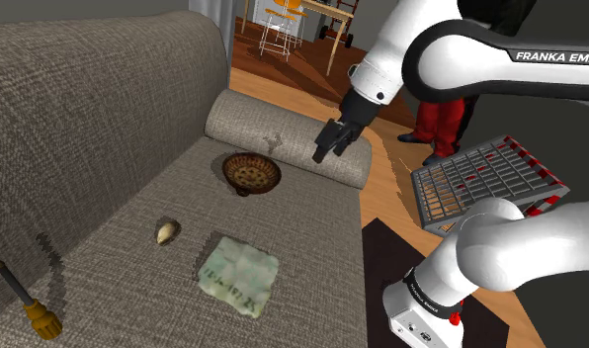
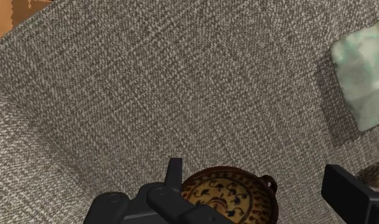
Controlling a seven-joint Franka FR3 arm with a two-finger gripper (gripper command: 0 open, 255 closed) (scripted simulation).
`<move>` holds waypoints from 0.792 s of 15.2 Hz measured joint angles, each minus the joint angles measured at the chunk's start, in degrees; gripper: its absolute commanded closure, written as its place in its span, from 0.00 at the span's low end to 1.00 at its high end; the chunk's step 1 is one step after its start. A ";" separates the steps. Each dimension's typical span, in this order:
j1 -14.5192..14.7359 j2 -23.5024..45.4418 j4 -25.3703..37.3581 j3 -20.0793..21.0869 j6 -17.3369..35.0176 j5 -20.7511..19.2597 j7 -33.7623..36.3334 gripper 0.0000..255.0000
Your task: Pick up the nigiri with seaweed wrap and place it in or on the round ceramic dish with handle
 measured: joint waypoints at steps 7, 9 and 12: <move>1.50 9.03 0.60 10.15 12.96 2.17 9.25 0.00; 1.31 11.99 1.41 13.11 16.37 1.76 12.18 0.00; 0.11 17.75 3.37 18.06 21.88 -0.33 17.38 0.00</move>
